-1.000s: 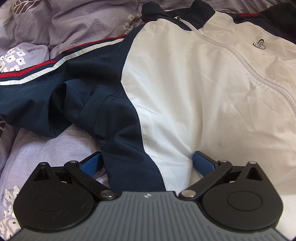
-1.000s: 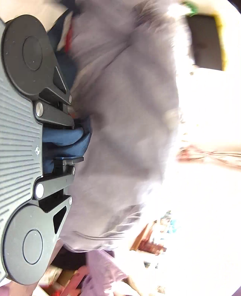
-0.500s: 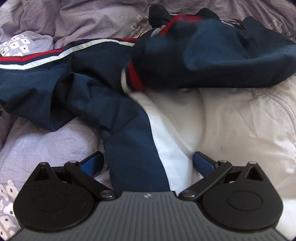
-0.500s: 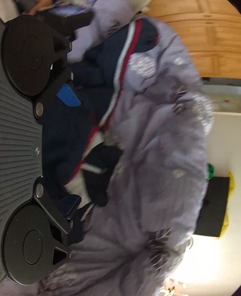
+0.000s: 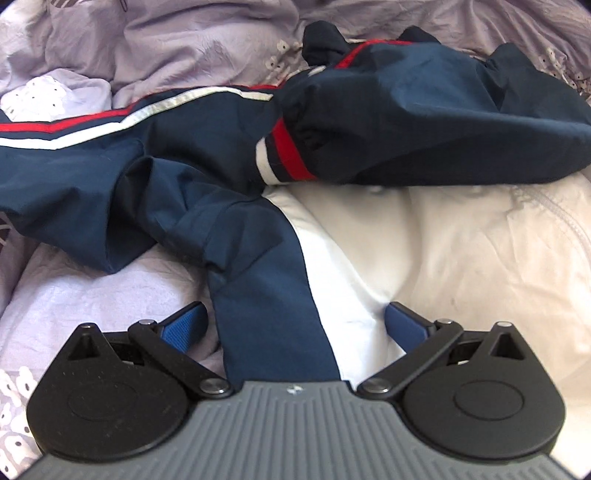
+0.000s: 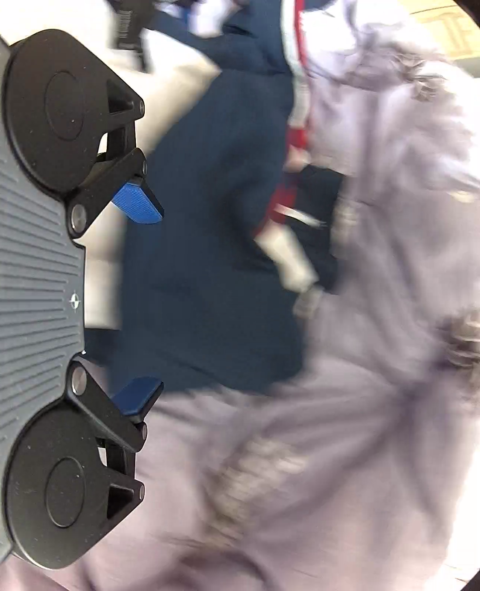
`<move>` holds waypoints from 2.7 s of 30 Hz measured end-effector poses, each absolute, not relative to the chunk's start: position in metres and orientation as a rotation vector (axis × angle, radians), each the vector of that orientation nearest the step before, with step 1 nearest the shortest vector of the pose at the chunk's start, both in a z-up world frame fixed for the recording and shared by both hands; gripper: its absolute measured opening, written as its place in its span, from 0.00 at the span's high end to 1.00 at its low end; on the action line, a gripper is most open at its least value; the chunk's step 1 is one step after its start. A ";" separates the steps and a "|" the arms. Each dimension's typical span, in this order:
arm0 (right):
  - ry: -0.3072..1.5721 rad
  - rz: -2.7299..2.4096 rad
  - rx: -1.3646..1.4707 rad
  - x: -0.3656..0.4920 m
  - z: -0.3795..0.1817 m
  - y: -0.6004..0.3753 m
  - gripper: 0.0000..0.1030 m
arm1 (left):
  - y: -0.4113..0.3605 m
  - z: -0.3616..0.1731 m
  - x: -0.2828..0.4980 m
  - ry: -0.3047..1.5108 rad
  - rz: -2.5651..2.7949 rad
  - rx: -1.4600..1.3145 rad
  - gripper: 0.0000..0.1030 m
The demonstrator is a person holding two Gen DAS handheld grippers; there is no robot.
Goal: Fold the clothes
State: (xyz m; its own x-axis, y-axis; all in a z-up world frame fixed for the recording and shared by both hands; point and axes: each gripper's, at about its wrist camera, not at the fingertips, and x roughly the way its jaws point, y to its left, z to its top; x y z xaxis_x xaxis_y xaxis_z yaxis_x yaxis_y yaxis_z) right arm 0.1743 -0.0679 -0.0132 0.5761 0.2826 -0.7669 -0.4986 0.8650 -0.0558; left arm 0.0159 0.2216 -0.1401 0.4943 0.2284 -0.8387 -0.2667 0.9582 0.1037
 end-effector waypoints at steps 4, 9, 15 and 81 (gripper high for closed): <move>0.731 0.326 -0.324 0.230 -0.032 -0.024 0.00 | 0.221 -0.143 0.017 1.006 0.286 -0.039 0.00; 0.857 0.099 -0.389 0.287 -0.092 0.011 0.89 | 0.225 -0.148 0.016 0.997 0.269 -0.070 0.00; 0.863 -0.048 -0.313 0.318 -0.087 -0.038 0.64 | 0.227 -0.153 0.018 0.981 0.238 -0.086 0.00; 0.751 0.324 -0.260 0.280 -0.133 0.016 0.08 | 0.234 -0.155 0.122 0.873 0.597 0.179 0.00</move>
State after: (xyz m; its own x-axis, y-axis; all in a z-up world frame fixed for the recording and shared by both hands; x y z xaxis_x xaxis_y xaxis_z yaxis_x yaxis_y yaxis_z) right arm 0.2802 0.0164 -0.1332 0.6856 0.1943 -0.7016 -0.3776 0.9189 -0.1145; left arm 0.1216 0.2341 -0.1555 0.4924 0.5602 -0.6661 -0.4183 0.8235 0.3834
